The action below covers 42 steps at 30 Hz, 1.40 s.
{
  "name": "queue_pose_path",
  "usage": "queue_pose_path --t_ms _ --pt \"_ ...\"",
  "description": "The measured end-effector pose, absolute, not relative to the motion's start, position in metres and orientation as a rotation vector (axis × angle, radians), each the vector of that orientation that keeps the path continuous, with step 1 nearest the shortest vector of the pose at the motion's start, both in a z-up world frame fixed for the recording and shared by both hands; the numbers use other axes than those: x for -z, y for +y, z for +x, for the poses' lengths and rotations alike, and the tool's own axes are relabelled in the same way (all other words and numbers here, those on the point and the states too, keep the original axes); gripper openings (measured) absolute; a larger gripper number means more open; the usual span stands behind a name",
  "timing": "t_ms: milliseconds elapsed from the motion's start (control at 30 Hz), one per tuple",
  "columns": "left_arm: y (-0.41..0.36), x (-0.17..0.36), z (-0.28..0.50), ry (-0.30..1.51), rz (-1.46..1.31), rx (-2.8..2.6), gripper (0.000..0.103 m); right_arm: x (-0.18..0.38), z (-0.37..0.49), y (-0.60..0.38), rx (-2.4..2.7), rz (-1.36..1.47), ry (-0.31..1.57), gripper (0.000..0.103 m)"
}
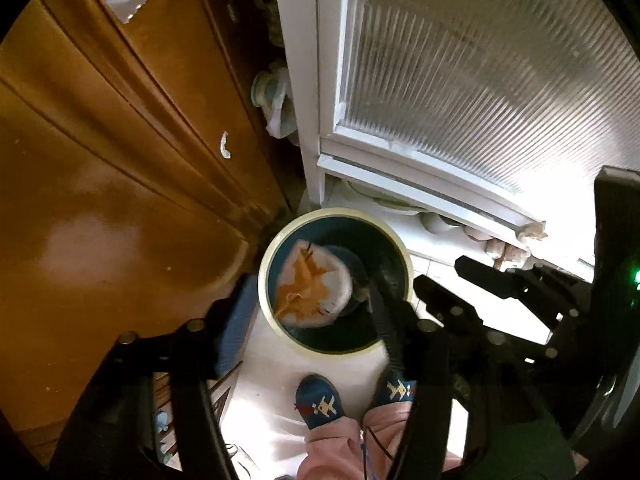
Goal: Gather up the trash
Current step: 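Open both grippers to drop the cup and snack bag into the bin, then raise both grippers back toward the table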
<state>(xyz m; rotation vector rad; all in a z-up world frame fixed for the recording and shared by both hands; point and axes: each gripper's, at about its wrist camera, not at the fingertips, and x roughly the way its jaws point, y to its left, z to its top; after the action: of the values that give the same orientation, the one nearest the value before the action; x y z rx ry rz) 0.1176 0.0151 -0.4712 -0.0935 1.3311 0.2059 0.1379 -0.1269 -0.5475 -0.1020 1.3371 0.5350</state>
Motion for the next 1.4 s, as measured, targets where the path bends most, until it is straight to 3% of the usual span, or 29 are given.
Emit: queue_pose_path --t_ms 133,300,767,1167,1300,1400 --pt "0.014 0.464 0.115 1.327 -0.083 -0.202 0.072 0.548 0.139 -0.129 -0.519 -0.108 1.341 0.039" --pt "0.012 0.446 0.111 1.320 -0.097 -0.196 0.076 0.532 0.137 -0.131 -0.505 -0.104 1.349 0.039" --pt "0.005 0.355 0.087 1.301 -0.228 -0.136 0.077 0.443 0.114 -0.153 -0.460 -0.054 1.340 0.040" --pt "-0.021 0.212 0.051 1.229 -0.196 0.049 0.078 0.302 0.069 -0.201 -0.467 0.005 1.346 0.047" --pt "-0.031 0.154 0.052 1.142 -0.130 0.090 0.081 0.246 0.059 -0.211 -0.454 0.014 1.286 0.060" --pt "-0.034 0.112 0.057 1.068 -0.116 0.112 0.081 0.201 0.054 -0.221 -0.450 0.059 1.207 0.061"
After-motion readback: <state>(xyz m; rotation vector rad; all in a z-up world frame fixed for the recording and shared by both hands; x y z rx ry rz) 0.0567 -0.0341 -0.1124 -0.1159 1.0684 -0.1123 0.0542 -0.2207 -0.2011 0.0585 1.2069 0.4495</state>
